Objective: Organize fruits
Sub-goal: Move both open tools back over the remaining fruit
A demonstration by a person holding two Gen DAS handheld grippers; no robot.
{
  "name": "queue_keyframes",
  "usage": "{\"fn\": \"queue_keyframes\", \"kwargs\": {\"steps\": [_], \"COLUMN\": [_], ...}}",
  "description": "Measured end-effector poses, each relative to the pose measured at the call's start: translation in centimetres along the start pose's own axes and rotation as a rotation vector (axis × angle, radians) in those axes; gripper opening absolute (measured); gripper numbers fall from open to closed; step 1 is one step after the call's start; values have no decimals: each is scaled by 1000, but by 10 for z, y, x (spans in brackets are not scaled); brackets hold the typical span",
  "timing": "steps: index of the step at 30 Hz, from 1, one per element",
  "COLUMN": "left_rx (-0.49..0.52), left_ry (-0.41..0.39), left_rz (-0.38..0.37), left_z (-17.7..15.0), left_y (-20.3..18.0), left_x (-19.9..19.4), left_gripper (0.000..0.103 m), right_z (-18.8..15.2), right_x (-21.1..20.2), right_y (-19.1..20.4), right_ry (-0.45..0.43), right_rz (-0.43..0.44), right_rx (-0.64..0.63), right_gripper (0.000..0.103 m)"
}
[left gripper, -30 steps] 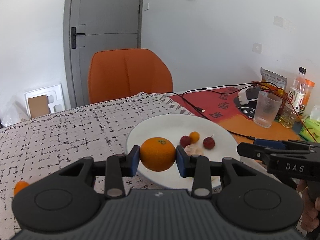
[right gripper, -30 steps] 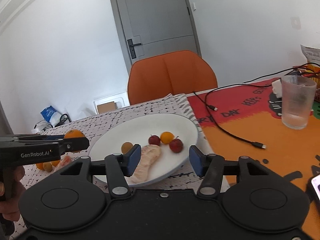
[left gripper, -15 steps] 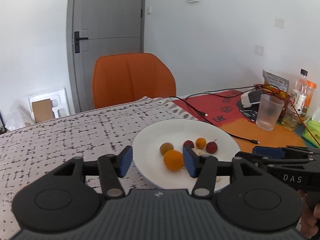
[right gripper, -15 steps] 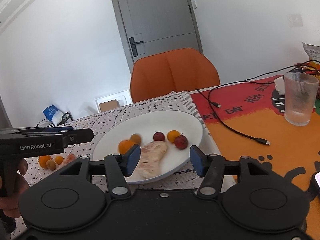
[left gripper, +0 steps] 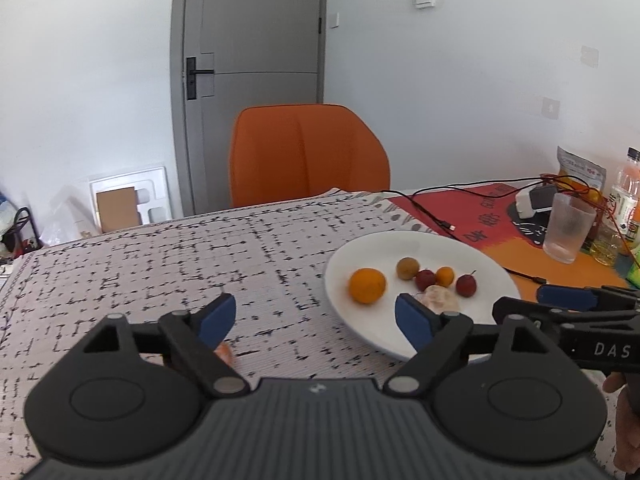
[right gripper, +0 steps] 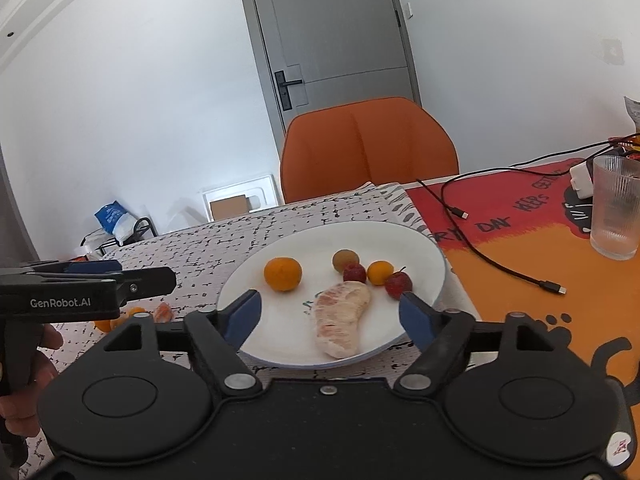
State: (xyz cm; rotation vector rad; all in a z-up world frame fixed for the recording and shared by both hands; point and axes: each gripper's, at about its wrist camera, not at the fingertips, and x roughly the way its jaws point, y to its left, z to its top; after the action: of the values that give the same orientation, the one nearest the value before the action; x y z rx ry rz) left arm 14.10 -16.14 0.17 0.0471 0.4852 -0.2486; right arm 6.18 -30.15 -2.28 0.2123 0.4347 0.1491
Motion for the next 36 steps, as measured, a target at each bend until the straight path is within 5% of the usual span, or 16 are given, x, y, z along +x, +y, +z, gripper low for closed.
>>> {"fn": "queue_keyframes", "kwargs": {"steps": [8, 36], "left_rx": [-21, -180], "left_ry": [-3, -79], "left_rz": [34, 194], "left_z": [-4, -10], "left_y": [18, 104], "left_x": [-10, -49], "left_gripper": [94, 102], "right_z": [-1, -2], "right_x": [1, 24], "right_y": [14, 69], "right_ry": [-9, 46], "right_rz": [23, 114], "right_rx": [-14, -77], "right_gripper": [103, 103]}}
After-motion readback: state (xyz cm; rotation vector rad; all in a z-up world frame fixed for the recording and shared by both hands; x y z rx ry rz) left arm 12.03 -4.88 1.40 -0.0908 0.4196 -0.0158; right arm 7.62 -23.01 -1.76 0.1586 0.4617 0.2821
